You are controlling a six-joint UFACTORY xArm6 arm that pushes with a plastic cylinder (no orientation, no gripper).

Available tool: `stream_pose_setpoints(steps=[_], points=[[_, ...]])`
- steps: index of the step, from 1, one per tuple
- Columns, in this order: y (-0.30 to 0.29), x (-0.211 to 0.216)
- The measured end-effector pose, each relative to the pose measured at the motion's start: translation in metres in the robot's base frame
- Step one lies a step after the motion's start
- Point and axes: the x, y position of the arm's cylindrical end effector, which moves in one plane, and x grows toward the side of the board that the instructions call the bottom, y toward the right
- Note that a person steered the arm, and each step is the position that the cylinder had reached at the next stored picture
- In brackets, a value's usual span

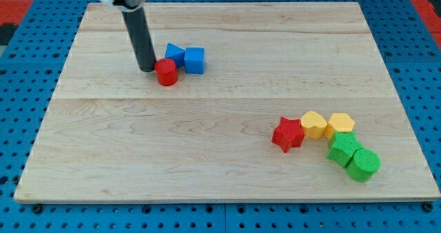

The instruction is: Move the red circle to the yellow heart

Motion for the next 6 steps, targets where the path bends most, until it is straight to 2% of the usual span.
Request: stream_pose_setpoints(steps=[1, 2, 3, 4, 6], points=[[0.085, 0.068], [0.174, 0.107], [0.079, 0.083], [0.099, 0.057], [0.212, 0.057]])
